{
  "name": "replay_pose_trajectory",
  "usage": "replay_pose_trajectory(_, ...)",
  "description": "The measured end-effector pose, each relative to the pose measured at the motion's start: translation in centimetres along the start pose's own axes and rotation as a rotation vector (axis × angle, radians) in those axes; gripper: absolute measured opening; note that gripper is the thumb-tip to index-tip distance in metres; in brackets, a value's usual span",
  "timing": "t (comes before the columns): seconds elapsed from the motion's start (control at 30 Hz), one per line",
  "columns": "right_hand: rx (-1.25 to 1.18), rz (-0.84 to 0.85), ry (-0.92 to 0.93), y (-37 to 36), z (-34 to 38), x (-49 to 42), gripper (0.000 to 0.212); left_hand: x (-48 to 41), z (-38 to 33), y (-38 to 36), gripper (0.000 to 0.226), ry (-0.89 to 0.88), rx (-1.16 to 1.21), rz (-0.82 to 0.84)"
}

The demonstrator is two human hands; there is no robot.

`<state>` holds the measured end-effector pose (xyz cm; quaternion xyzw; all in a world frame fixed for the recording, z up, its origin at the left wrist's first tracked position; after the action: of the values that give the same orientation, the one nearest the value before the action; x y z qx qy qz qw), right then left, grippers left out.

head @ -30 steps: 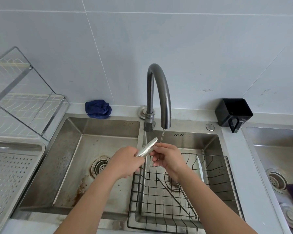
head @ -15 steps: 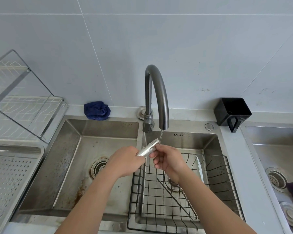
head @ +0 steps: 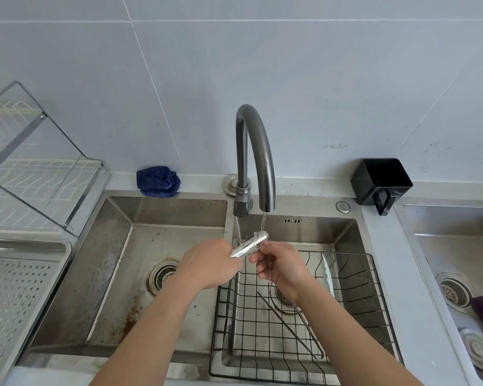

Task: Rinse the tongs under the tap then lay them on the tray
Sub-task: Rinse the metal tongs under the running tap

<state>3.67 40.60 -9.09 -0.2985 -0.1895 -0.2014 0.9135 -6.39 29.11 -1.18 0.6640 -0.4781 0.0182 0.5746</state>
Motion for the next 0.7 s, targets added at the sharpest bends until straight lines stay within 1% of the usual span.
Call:
replay_pose_trajectory(0.23,-0.051,-0.027,0.03,1.3,-0.2,1.2,0.032,0.0,0.0,-1.6,0.022,0.029,0.172,0.115)
replay_pose_trajectory(0.3,-0.044,-0.021,0.031,1.1,-0.2,1.2,0.03,0.3,0.2,-1.8,0.023,0.028,0.219,0.132)
replay_pose_trajectory(0.47,-0.014,-0.006,0.016,-0.2,-0.3,0.6,0.027,1.3,1.3,-2.1,0.032,0.024,0.393,0.112)
replay_pose_trajectory(0.57,-0.001,-0.006,0.017,-0.6,-0.3,0.5,0.026,1.0,1.8,-2.5,0.018,0.055,0.471,0.064)
replay_pose_trajectory(0.63,-0.001,-0.016,0.019,-0.6,-0.2,0.3,0.024,0.7,2.1,-2.9,0.015,0.08,0.506,0.023)
replay_pose_trajectory(0.7,-0.002,-0.026,0.021,-0.5,-0.1,0.3,0.023,0.4,2.2,-3.4,0.016,0.098,0.549,0.016)
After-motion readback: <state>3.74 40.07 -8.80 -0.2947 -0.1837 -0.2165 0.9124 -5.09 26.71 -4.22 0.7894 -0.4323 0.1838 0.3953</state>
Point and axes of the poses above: each hand's wrist, its own x-axis away from the middle knuckle, its own y-axis out of the back of the hand, z = x × y, the point moved 8 cm from there along -x, towards the middle knuckle, and after that the axes turned 5 degrees about z, right-handed, at the moved point
